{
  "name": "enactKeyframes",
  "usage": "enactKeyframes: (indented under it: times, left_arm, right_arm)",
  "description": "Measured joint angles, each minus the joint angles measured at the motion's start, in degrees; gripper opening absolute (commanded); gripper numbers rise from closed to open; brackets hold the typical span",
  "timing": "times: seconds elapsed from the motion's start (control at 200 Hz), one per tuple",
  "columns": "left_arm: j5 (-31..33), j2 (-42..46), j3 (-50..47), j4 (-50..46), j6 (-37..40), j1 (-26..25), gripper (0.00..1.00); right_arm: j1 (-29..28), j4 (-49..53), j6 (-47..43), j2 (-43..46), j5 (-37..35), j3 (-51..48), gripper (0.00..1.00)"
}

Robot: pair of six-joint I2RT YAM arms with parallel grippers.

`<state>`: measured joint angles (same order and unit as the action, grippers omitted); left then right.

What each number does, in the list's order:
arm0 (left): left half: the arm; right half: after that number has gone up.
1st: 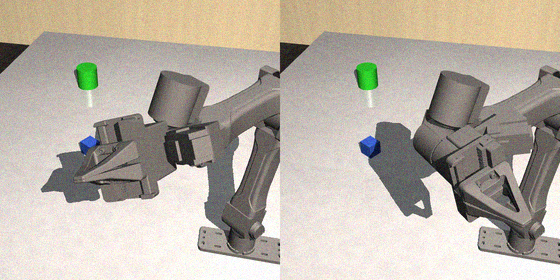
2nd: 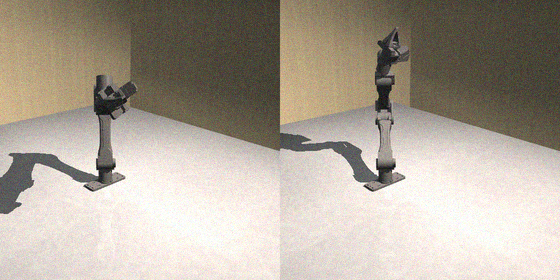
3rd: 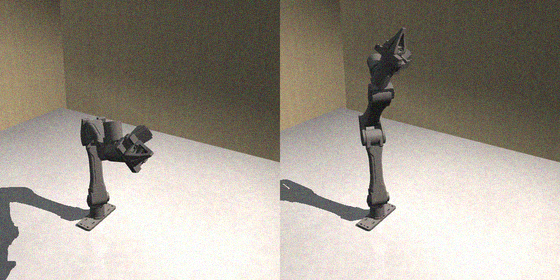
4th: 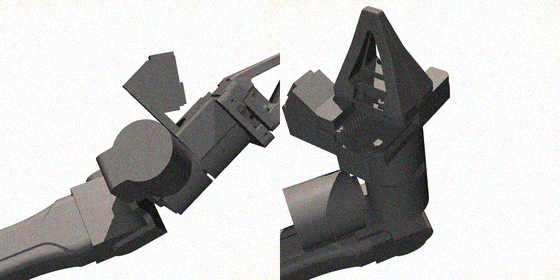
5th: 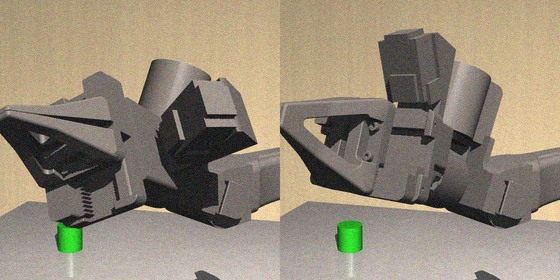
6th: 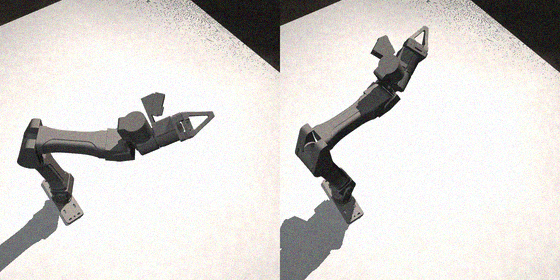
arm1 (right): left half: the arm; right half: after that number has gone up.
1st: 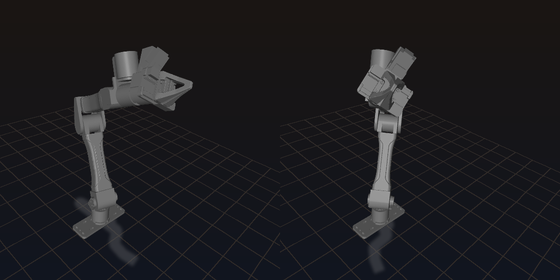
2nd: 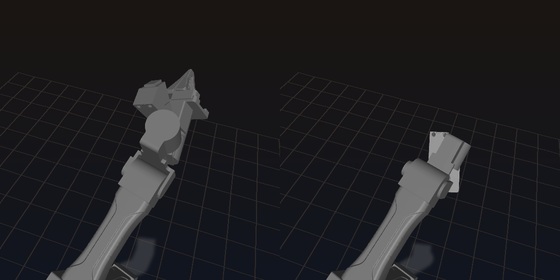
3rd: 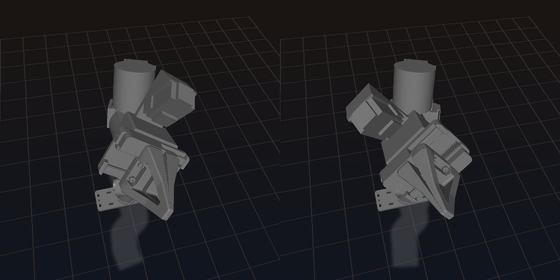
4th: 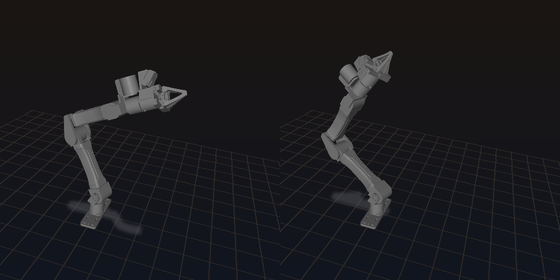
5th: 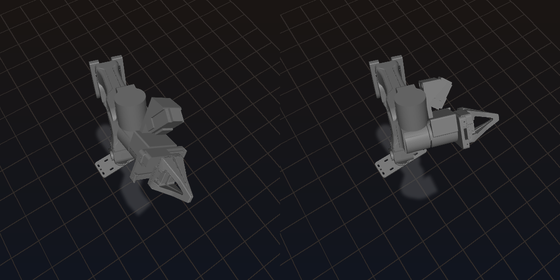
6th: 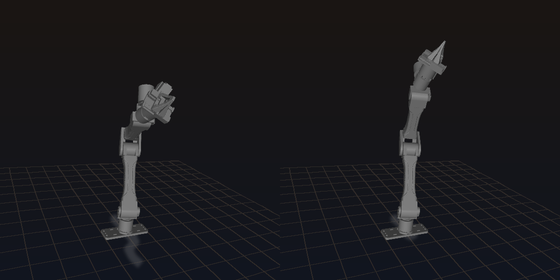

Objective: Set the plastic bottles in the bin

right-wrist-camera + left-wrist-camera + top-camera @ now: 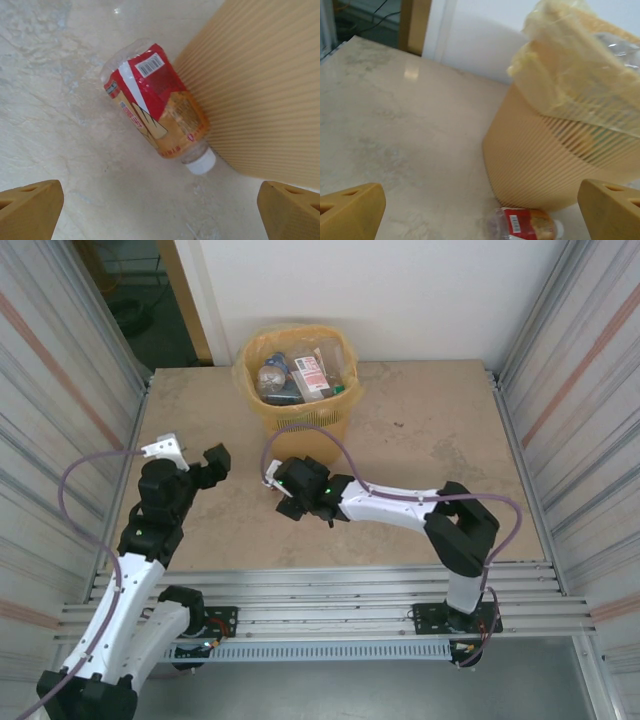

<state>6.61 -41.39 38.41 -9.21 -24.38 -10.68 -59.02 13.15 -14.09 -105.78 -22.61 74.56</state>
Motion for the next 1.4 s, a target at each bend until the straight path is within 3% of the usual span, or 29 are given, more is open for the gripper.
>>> enactKeyframes:
  times: [0.18, 0.586, 0.952, 1.242, 1.398]
  left_arm:
    - [-0.2, 0.8, -0.7, 0.1, -1.9, 2.4, 0.99]
    - [-0.8, 0.9, -1.9, 0.1, -3.0, 2.5, 0.99]
    - [-0.9, 0.8, -2.4, 0.1, -3.8, 2.9, 0.99]
    - [-1.0, 0.0, -2.6, 0.2, -4.0, 3.0, 0.99]
    - [-1.0, -0.3, -2.7, 0.5, -4.2, 3.2, 0.99]
  right_arm:
    - [0.5, 0.2, -2.1, -5.0, 1.4, 4.0, 0.98]
    - [5.4, 1.0, -3.5, -11.9, 7.7, 10.4, 0.98]
    - [6.2, 2.9, -3.6, -15.9, 10.7, 13.4, 1.00]
    - [6.1, 3.5, -3.6, -17.8, 12.2, 13.8, 0.92]
    - [5.5, 3.7, -3.5, -17.8, 12.6, 13.8, 0.82]
